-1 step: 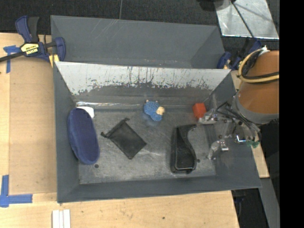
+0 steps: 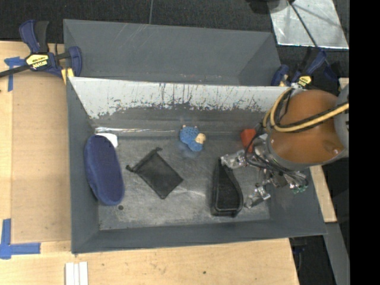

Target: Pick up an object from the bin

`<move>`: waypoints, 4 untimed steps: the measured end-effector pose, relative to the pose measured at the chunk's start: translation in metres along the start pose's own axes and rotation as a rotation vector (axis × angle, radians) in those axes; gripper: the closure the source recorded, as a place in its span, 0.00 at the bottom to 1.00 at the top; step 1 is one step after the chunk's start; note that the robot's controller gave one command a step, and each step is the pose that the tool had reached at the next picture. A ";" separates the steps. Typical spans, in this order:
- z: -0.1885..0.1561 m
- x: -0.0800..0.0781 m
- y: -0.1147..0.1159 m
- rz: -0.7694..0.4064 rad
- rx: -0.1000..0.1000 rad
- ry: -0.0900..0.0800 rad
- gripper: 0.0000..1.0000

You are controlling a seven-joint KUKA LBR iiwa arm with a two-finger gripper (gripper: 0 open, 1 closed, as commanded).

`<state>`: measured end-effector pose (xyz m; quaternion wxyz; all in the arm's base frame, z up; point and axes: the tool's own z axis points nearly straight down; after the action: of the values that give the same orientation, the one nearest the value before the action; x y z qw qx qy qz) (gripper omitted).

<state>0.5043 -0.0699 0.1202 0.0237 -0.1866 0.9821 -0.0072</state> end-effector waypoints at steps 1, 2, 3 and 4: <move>0.008 0.002 0.050 -0.566 -0.034 0.032 0.00; 0.020 -0.017 0.051 -1.137 -0.044 0.022 0.00; 0.042 -0.027 0.071 -1.474 -0.047 0.058 0.00; 0.040 -0.024 0.066 -1.465 -0.054 0.037 0.00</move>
Offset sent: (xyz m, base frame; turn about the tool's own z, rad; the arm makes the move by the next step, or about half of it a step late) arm -0.0209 0.0452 -0.0099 -0.5653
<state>0.5045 0.0004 0.0797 -0.0085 -0.7958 0.6055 -0.0003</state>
